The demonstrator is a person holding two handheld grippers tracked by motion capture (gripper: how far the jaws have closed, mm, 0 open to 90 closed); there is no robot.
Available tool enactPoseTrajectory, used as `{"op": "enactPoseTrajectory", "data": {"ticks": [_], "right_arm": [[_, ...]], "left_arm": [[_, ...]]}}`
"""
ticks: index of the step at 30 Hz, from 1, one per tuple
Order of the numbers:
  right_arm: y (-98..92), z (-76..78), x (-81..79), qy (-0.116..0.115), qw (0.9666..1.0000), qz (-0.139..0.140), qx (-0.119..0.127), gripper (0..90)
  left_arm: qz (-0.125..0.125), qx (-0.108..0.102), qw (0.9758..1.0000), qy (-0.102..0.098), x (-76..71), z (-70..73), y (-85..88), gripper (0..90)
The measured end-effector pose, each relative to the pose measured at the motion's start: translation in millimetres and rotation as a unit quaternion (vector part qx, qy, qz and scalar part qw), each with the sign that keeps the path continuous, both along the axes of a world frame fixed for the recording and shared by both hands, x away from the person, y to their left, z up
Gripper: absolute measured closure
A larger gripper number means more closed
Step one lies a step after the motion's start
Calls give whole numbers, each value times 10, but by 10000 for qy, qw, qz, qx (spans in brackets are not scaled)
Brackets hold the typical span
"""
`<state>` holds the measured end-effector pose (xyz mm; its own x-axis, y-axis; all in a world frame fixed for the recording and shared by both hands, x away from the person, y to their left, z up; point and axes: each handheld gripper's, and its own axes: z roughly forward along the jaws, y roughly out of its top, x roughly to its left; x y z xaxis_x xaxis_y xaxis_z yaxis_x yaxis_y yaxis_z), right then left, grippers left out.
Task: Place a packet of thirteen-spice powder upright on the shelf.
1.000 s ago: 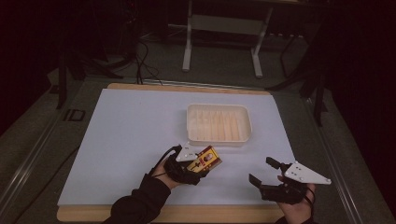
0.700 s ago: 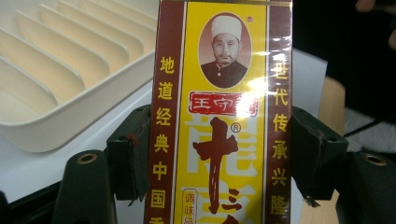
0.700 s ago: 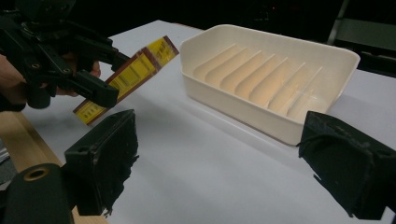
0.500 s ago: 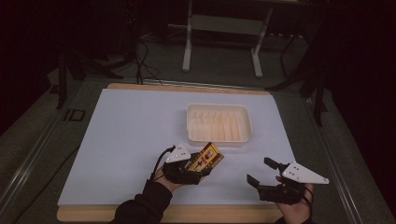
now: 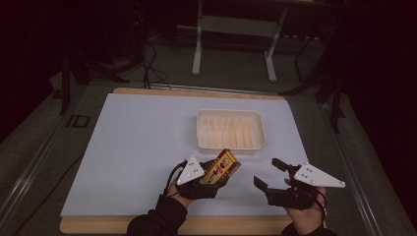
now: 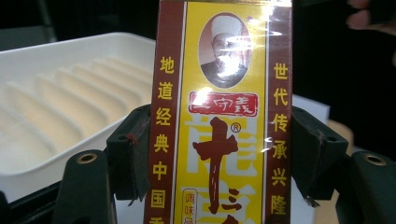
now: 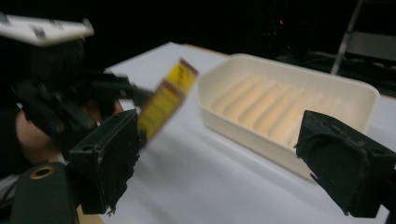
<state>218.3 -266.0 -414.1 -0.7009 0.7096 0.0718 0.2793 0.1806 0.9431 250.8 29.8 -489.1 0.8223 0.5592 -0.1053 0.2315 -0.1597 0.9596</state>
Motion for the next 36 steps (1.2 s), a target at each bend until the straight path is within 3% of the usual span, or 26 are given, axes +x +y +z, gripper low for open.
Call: {"op": "enactPoseTrajectory", "data": {"ticks": [8,12,15,22,25,28,31,36], "right_arm": [[214,170,46,-256,9996,22,112,128],[310,187,92,-137,9997,25,218,128],[403,177,112,-123,9998,39,166,131],[590,117,150,11,9996,-87,278,201],[682,97,171,126,9994,-57,330,259],[749,81,184,254,9987,-41,447,383],[785,66,216,505,9969,-65,607,451],[832,55,244,566,9960,-173,664,552]], "left_arm": [[11,-246,9997,-45,-43,-25,-61,327],[50,-377,9991,-197,-79,-27,-82,327],[71,-463,9985,-279,-97,-26,-90,327],[184,-919,9947,-417,-116,-42,-74,327],[238,-890,9942,-560,-133,-31,-86,326],[328,-922,9931,-651,-142,-25,-80,326],[465,-947,9920,-698,-150,-30,-72,326],[606,-1088,9894,-749,-151,-47,-59,325]]}}
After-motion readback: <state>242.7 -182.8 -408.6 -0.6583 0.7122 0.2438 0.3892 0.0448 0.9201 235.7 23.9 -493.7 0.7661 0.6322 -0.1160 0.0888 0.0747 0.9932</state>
